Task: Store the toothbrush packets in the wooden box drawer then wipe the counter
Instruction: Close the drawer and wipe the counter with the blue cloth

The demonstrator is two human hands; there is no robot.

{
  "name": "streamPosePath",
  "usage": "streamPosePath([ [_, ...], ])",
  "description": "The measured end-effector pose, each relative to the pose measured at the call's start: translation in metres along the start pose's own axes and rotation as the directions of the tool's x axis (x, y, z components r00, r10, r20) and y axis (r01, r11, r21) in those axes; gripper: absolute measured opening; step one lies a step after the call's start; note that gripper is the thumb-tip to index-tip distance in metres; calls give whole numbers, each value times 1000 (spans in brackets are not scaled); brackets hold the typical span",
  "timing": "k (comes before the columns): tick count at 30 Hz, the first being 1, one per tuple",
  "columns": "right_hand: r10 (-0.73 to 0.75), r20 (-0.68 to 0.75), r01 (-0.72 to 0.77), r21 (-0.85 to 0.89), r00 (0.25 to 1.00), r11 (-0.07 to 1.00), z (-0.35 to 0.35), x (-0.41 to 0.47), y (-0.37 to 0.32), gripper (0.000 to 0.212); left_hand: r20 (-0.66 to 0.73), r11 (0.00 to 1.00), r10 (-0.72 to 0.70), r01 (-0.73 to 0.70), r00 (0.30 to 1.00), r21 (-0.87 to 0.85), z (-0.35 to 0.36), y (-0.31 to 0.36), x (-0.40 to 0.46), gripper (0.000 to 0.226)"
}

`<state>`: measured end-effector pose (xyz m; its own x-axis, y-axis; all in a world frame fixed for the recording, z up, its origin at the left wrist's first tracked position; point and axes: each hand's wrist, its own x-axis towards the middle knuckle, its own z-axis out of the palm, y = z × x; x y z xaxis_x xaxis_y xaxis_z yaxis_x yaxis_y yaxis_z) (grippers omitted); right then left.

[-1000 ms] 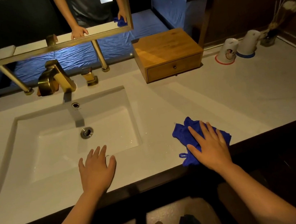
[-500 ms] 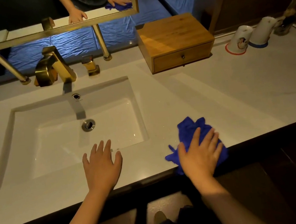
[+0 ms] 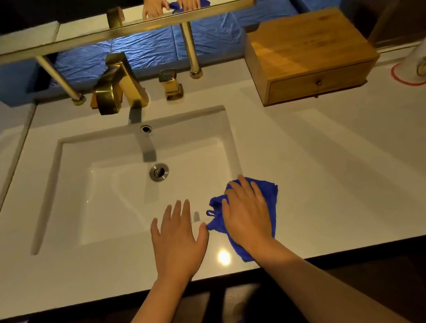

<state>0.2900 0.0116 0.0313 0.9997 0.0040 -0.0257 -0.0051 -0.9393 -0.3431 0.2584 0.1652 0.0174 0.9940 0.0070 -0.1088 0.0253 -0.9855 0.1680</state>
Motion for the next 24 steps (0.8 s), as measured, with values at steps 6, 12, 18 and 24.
streamPosePath([
  [6, -144, 48, 129, 236, 988, 963, -11, 10, -11, 31, 0, 1000, -9, 9, 1000, -13, -2, 0, 1, 71],
  [12, 76, -156, 44, 647, 985, 761, -41, -20, 11, 28, 7, 999, -7, 8, 1000, -34, -5, 2, 0, 72],
  [18, 440, -506, -83, 583, 742, 809, -90, -42, 83, 45, -4, 985, -31, 30, 1000, -172, -12, 23, 6, 75],
  [24, 570, -293, -543, 175, 768, 821, -78, -34, 160, 50, -4, 984, -22, 21, 1000, -177, -3, 73, 25, 73],
])
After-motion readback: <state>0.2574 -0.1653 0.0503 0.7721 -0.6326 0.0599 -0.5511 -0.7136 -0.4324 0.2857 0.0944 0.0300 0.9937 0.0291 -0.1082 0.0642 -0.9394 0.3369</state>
